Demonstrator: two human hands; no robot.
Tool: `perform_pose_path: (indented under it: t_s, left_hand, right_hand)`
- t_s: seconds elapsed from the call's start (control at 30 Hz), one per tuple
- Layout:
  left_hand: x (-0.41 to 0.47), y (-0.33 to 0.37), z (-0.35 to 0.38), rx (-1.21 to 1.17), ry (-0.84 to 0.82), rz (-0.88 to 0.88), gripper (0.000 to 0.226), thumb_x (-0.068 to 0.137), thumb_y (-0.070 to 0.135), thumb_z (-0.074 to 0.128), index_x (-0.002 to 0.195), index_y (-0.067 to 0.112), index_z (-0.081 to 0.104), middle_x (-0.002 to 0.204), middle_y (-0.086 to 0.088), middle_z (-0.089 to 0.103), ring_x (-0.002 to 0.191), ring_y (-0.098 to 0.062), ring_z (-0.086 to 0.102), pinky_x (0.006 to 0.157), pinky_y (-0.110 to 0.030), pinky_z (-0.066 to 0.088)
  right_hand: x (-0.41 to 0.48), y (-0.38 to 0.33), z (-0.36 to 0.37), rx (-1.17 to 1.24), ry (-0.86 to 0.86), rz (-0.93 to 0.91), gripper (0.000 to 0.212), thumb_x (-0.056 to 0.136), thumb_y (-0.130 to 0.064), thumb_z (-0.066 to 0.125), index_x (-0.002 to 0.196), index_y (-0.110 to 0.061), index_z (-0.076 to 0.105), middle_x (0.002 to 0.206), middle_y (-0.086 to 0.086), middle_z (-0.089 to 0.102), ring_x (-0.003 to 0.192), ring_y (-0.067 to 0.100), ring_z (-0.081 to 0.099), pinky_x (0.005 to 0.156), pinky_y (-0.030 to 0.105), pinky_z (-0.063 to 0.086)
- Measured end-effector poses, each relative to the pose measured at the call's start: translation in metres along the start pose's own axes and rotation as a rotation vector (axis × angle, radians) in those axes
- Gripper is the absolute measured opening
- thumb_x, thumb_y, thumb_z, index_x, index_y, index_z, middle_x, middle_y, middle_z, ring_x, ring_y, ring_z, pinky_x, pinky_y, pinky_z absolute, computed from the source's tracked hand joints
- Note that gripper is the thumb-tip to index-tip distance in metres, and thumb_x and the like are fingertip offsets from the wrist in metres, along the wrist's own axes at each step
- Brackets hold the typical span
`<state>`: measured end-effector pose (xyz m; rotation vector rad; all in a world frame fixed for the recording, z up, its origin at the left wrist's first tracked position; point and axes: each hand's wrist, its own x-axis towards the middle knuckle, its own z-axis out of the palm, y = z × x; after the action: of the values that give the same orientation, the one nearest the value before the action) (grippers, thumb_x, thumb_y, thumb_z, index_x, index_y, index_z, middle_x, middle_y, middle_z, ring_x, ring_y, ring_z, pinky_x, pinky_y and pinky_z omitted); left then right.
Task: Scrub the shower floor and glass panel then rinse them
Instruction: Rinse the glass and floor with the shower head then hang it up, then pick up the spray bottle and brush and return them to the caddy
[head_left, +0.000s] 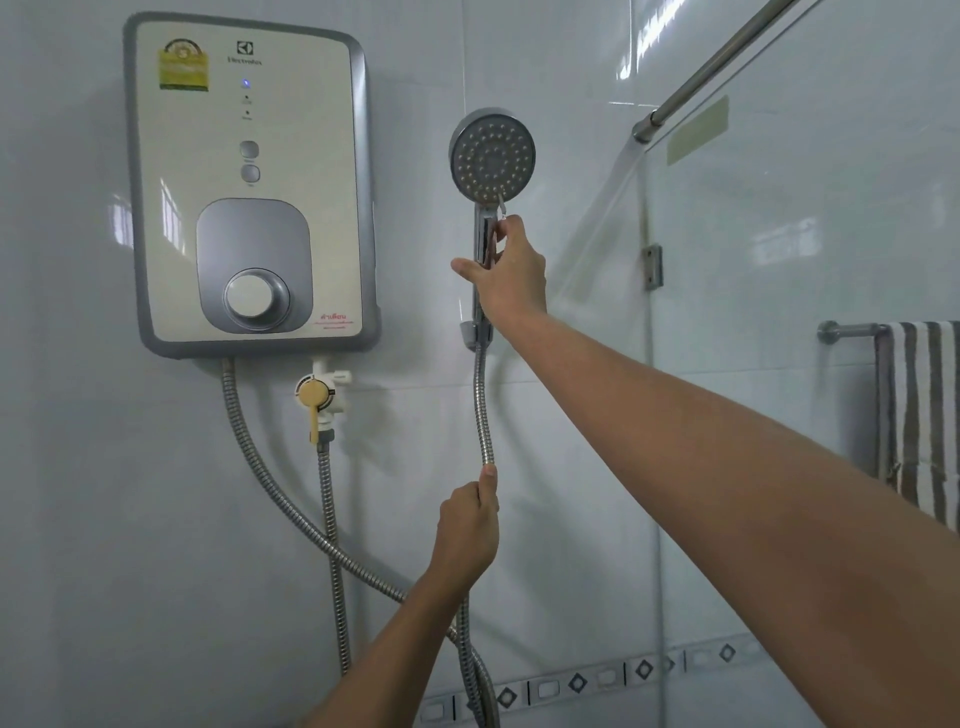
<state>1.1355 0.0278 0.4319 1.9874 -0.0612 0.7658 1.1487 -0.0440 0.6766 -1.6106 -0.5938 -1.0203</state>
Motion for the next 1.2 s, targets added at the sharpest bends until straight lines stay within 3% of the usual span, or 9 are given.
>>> perform_pose_path:
  t_s: [0.2,0.3,0.43,0.53,0.63,0.83,0.97,1.1,1.2]
  left_hand:
    - [0.001,-0.012,-0.002,0.027,-0.003,-0.079,0.054,0.107,0.049,0.023,0.085,0.013,0.057,0.080,-0.004,0.062,0.075,-0.021,0.057,0.071,-0.033,0.044]
    - [-0.003,-0.015,-0.008,-0.034,-0.011,-0.089,0.051,0.108,0.046,0.025,0.093,0.011,0.058,0.081,-0.004,0.063,0.074,-0.019,0.058,0.068,-0.032,0.046]
    - [-0.011,-0.026,-0.011,0.033,-0.031,-0.033,0.042,0.107,0.045,0.030,0.106,0.011,0.055,0.095,-0.005,0.063,0.090,-0.027,0.060,0.077,-0.038,0.047]
    - [-0.027,-0.033,-0.017,0.069,-0.020,0.037,0.033,0.106,0.041,0.040,0.115,0.012,0.055,0.096,-0.005,0.062,0.090,-0.026,0.060,0.075,-0.036,0.048]
    - [-0.057,-0.054,-0.028,0.140,0.029,0.103,0.048,0.103,0.043,0.049,0.141,0.014,0.048,0.120,0.000,0.055,0.110,-0.015,0.055,0.095,-0.035,0.047]
    - [-0.170,-0.146,-0.048,0.260,0.110,0.248,0.038,0.098,0.022,0.062,0.132,0.007,0.058,0.122,-0.009,0.061,0.113,-0.016,0.056,0.101,-0.017,0.042]
    - [-0.272,-0.231,-0.047,0.313,0.012,0.113,0.034,0.095,0.020,0.063,0.123,0.003,0.062,0.115,-0.011,0.063,0.107,-0.022,0.059,0.096,-0.029,0.048]
    - [-0.387,-0.317,-0.031,0.304,-0.124,-0.101,0.029,0.096,0.021,0.061,0.121,0.006,0.062,0.108,-0.004,0.060,0.096,-0.008,0.054,0.084,-0.008,0.040]
    - [-0.483,-0.391,-0.009,0.300,-0.203,-0.253,0.025,0.094,0.024,0.058,0.113,0.009,0.064,0.101,0.001,0.061,0.090,-0.008,0.055,0.082,-0.018,0.047]
  right_hand:
    - [-0.008,0.003,-0.002,-0.024,-0.034,0.041,0.044,0.088,-0.022,0.078,0.119,-0.018,0.046,0.099,0.006,0.064,0.082,0.023,0.064,0.079,0.037,0.056]
    - [-0.027,0.013,-0.006,0.054,-0.086,0.088,0.042,0.093,-0.014,0.072,0.127,-0.014,0.048,0.094,0.005,0.060,0.068,0.012,0.059,0.060,0.020,0.057]
    - [-0.065,0.029,-0.002,0.104,-0.092,0.102,0.050,0.093,-0.020,0.072,0.137,-0.014,0.049,0.105,0.003,0.065,0.089,0.016,0.067,0.087,0.036,0.057]
    - [-0.108,0.033,-0.008,0.144,-0.094,0.113,0.045,0.098,-0.023,0.066,0.139,-0.014,0.049,0.110,-0.005,0.060,0.094,0.004,0.061,0.086,0.016,0.047]
    - [-0.165,0.049,-0.014,0.153,-0.116,0.081,0.038,0.101,-0.029,0.061,0.136,-0.016,0.053,0.127,0.002,0.063,0.113,0.015,0.060,0.097,0.023,0.045]
    - [-0.333,0.118,-0.017,0.177,-0.234,0.220,0.022,0.104,-0.029,0.056,0.123,-0.020,0.059,0.119,-0.004,0.064,0.115,0.011,0.060,0.099,0.040,0.053]
    - [-0.485,0.180,-0.017,0.135,-0.394,0.368,0.016,0.104,-0.024,0.055,0.114,-0.013,0.061,0.107,0.001,0.065,0.102,0.013,0.063,0.088,0.042,0.054]
    - [-0.652,0.231,-0.029,0.078,-0.562,0.527,0.008,0.104,-0.021,0.056,0.108,-0.017,0.061,0.102,-0.003,0.064,0.096,0.013,0.062,0.081,0.040,0.054]
    - [-0.774,0.267,-0.041,0.044,-0.702,0.674,0.006,0.103,-0.019,0.056,0.103,-0.016,0.061,0.096,-0.002,0.063,0.089,0.013,0.061,0.071,0.035,0.051]
